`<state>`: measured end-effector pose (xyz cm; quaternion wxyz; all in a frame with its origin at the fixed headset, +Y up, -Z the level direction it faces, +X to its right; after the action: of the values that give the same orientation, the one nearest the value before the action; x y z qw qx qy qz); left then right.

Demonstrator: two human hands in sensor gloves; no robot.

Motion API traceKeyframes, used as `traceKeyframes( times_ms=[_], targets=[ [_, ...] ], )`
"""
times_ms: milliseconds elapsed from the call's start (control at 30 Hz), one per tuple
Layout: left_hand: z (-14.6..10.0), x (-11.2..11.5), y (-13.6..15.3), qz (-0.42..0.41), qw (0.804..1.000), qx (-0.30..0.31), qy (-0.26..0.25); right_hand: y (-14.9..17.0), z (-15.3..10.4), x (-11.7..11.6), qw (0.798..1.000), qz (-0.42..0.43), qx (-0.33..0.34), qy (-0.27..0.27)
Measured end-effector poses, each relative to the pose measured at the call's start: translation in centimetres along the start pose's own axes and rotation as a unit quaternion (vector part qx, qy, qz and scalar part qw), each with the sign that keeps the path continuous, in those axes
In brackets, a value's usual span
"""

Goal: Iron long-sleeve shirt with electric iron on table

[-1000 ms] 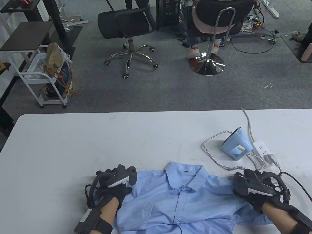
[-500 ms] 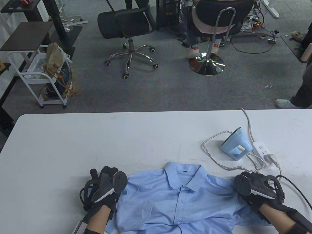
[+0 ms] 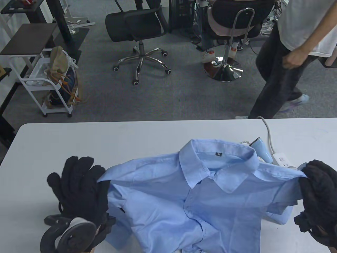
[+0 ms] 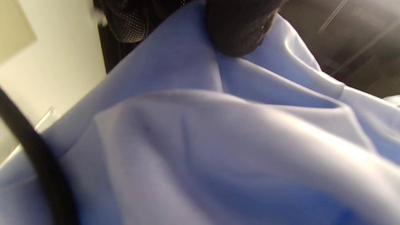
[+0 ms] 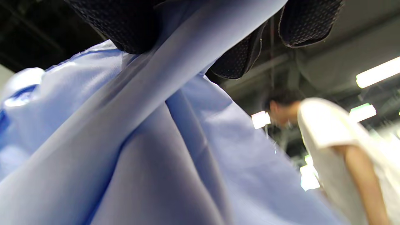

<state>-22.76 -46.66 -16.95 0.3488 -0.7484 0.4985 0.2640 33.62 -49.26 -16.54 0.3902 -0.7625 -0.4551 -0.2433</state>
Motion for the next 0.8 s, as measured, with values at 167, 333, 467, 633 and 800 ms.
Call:
traceKeyframes(
  times_ms=[167,333,467,633,800],
  targets=[
    [-0.8,-8.8,-3.3,0.0,0.994,0.022,-0.107,-4.1,-0.2,7.5,0.993,-0.015,0.049,0.108],
    [-0.7,-14.5,-6.3,-0.015,0.989,0.033,-0.147,-6.2,0.1,11.4,0.988,0.017,0.05,0.146],
    [0.7,-15.6,-7.6,0.002,0.988,0.03,-0.154,-5.9,1.7,11.9,0.988,0.036,0.023,0.148],
    [5.0,-9.4,-6.8,0.086,0.995,-0.018,-0.044,-3.5,5.6,6.2,0.998,-0.039,-0.044,0.018],
    [8.3,6.3,-2.1,0.21,0.962,-0.058,0.162,1.3,7.7,-7.4,0.968,-0.19,-0.068,-0.149]
  ],
)
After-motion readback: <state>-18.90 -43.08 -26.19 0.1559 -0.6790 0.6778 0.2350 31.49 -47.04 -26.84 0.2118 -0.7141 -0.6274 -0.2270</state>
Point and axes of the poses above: the tracker on the back of each hand, its own y axis roughly to the little-finger side, its own z axis roughly from the wrist to the fingertips, x = y × z, the point moved 4 cm from there along z, roughly from the wrist to the fingertips, and after that the axes turned 1 degree about -x, right-handed, at the moved point
